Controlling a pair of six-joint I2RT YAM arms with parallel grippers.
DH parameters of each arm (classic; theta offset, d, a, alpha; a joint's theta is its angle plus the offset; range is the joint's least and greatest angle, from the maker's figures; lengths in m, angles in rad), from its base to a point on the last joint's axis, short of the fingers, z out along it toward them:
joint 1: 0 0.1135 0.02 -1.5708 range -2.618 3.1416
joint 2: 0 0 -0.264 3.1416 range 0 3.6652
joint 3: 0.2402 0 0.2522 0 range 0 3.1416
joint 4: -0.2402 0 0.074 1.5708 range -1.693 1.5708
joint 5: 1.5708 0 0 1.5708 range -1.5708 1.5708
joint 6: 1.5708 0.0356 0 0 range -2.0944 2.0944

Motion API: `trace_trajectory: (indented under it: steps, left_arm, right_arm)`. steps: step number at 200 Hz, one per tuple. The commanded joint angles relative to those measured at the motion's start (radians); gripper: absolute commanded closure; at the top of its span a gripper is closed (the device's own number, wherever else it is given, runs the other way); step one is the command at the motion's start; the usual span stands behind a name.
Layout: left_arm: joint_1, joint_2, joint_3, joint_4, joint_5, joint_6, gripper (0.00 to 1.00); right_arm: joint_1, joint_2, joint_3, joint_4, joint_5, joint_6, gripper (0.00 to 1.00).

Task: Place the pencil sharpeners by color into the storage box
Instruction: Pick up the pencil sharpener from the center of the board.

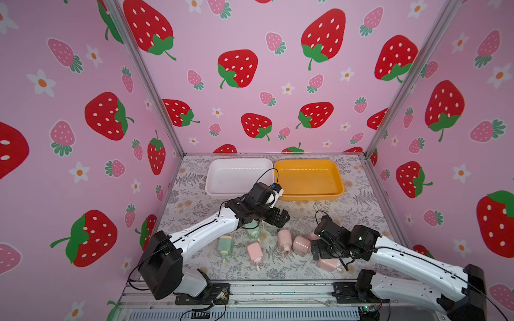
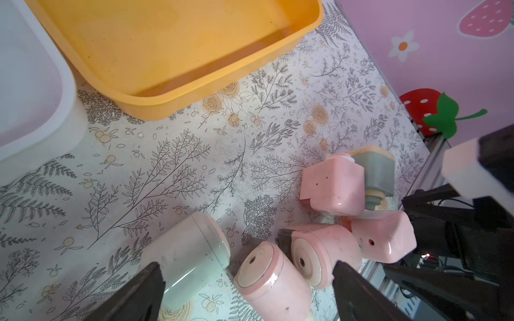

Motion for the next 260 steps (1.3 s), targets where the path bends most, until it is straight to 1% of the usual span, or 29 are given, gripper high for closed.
trace_trajectory:
  steps: [1,34,64,99,145,161,183,202,225,238,241,245,260]
  left_arm:
    - [0.0,-0.024,-0.011,0.027,0.038,0.046,0.01]
    - [0.0,-0.027,-0.024,0.04,0.038,0.044,0.0]
    - [0.0,-0.032,-0.044,0.056,0.047,0.037,0.0]
    - [0.0,-0.033,-0.051,0.059,0.031,0.04,0.0]
    - [0.0,-0.021,-0.045,0.069,0.037,0.033,0.0]
    - [0.0,-0.018,-0.045,0.07,0.039,0.034,0.01]
    - [0.0,-0.017,-0.047,0.069,0.037,0.032,0.0]
    - [-0.001,-0.022,-0.052,0.067,0.031,0.032,0.0]
    - [0.0,-0.029,-0.056,0.066,0.02,0.033,0.0]
    - [0.0,-0.029,-0.056,0.067,0.018,0.035,0.0]
    - [0.0,-0.029,-0.056,0.066,0.019,0.034,0.0]
    - [0.0,-0.029,-0.056,0.067,0.018,0.034,0.01]
    - [0.0,-0.027,-0.055,0.065,0.017,0.032,0.0]
  right_arm:
    - [0.01,-0.019,-0.033,-0.023,0.009,0.062,0.0]
    - [0.013,0.007,-0.068,0.021,-0.013,0.069,0.0]
    - [0.019,0.002,-0.093,0.026,-0.052,0.08,0.0]
    - [0.032,-0.011,-0.102,0.002,-0.073,0.111,0.0]
    - [0.099,0.022,-0.085,-0.088,-0.04,0.187,0.0]
    - [0.136,0.041,-0.079,-0.094,0.001,0.202,0.02]
    - [0.153,0.067,-0.075,-0.081,0.042,0.205,0.07]
    - [0.157,0.083,-0.077,-0.065,0.053,0.2,0.2]
    - [0.158,0.091,-0.078,-0.088,0.069,0.202,0.39]
    - [0.16,0.08,-0.079,-0.094,0.076,0.201,0.47]
    - [0.16,0.076,-0.079,-0.093,0.076,0.201,0.51]
    - [0.159,0.07,-0.08,-0.093,0.074,0.199,0.54]
    - [0.162,0.046,-0.079,-0.095,0.06,0.185,0.63]
